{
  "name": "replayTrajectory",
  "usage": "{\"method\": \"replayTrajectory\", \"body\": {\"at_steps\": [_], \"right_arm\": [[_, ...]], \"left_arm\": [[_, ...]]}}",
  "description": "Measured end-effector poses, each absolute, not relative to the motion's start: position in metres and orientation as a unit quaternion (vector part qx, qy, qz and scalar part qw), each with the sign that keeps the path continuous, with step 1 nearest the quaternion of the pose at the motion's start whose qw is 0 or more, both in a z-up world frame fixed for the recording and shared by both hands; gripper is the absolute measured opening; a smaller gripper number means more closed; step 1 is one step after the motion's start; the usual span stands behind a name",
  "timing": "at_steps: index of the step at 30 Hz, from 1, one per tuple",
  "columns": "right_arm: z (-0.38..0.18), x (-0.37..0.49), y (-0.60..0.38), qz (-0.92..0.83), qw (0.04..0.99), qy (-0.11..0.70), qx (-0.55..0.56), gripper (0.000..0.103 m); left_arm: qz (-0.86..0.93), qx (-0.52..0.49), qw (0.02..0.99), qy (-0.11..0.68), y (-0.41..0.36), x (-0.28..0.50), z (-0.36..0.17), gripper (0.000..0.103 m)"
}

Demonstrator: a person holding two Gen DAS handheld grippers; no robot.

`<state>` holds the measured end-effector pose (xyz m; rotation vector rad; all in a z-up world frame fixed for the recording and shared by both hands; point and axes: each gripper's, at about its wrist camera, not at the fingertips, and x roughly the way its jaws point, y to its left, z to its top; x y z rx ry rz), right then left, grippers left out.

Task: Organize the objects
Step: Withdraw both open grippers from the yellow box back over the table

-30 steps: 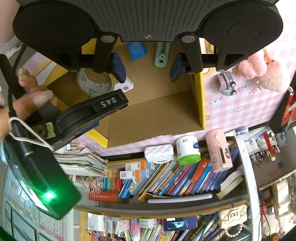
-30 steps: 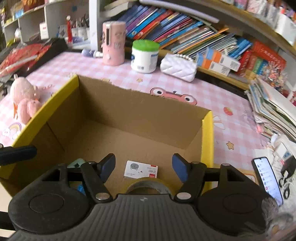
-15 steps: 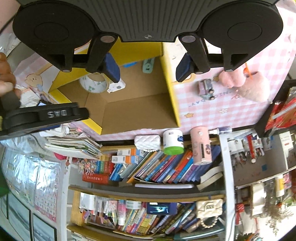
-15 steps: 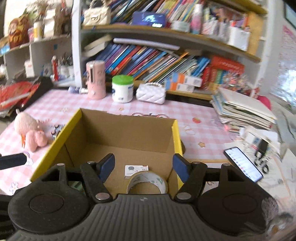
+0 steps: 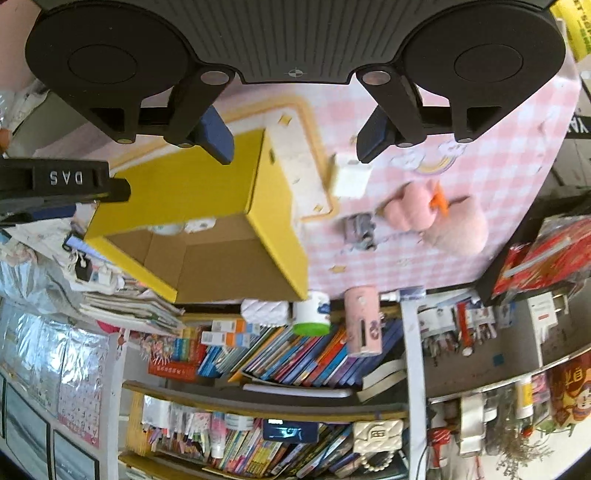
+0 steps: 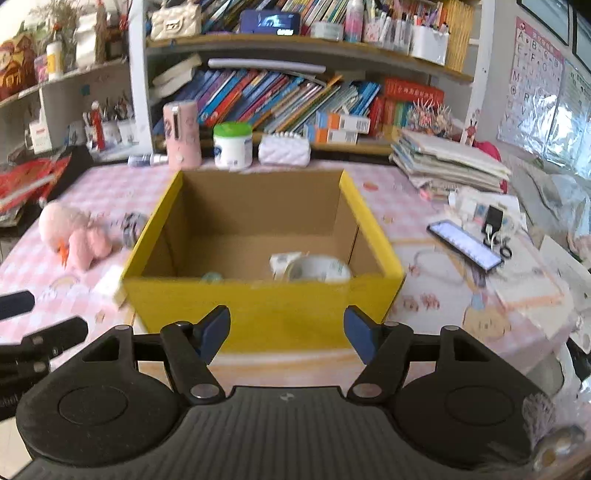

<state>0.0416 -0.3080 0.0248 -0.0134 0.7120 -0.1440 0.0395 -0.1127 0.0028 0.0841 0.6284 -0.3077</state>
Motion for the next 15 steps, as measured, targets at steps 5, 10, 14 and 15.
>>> {"method": "replayTrajectory", "body": {"at_steps": [5, 10, 14, 15], "right_arm": [[0.01, 0.022, -0.281, -0.082, 0.927, 0.367, -0.011, 0.067], [0.0, 0.006, -0.258, -0.072, 0.925, 0.374, -0.001, 0.067], [-0.008, -0.005, -0.234, -0.053, 0.923, 0.381, -0.008, 0.068], [-0.009, -0.007, -0.229, -0.048, 0.923, 0.382, -0.009, 0.068]], "left_arm": [[-0.141, 0.043, 0.934, 0.325, -0.093, 0.024, -0.006, 0.079], [-0.13, 0.045, 0.932, 0.334, -0.074, 0.012, -0.011, 0.084], [-0.121, 0.048, 0.932, 0.339, -0.058, 0.005, -0.014, 0.084], [-0.12, 0.048, 0.931, 0.341, -0.055, 0.004, -0.014, 0.084]]}}
